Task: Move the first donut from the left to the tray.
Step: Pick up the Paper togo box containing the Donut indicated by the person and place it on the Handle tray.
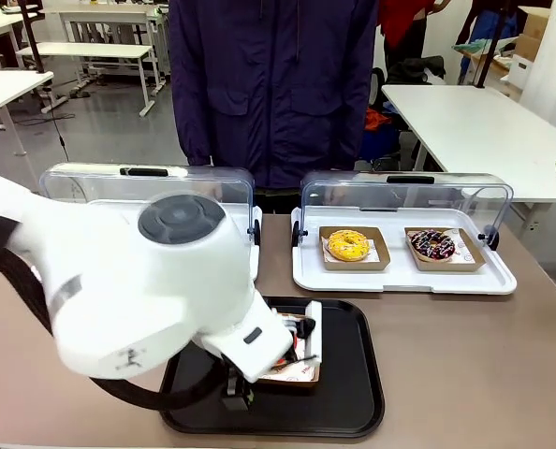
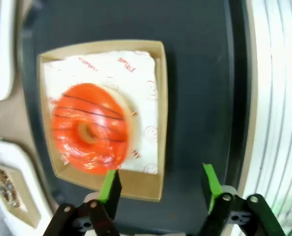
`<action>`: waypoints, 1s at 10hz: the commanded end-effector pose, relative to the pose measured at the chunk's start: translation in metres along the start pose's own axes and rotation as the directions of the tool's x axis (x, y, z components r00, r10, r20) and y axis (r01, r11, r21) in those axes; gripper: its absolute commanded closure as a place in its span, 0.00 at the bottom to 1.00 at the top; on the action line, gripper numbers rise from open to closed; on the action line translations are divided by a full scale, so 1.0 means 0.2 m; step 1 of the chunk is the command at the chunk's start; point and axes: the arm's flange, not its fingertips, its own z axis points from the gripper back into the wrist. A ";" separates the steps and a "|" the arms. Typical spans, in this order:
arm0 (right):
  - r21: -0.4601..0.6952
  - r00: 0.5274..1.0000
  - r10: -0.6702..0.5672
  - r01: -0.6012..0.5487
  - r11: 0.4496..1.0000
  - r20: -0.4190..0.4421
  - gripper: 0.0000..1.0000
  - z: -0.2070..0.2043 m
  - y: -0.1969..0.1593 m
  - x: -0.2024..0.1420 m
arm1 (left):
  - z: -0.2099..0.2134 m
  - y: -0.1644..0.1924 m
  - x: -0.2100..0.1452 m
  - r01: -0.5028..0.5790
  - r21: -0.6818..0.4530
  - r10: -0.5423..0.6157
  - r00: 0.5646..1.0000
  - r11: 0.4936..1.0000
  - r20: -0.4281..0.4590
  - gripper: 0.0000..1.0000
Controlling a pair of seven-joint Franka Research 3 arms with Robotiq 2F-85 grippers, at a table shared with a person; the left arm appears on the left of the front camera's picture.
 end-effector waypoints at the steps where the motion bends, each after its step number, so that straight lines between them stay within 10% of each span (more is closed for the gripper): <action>1: 0.003 0.999 0.012 -0.012 1.000 0.030 0.00 0.00 -0.01 0.01 | 0.29 -0.15 -0.46 0.014 0.007 -0.014 1.000 1.000 -0.001 0.00; 10: 0.003 0.999 0.012 -0.012 1.000 0.030 0.00 0.00 -0.01 0.01 | 0.54 0.18 -0.28 -0.015 0.022 0.015 1.000 1.000 0.004 0.02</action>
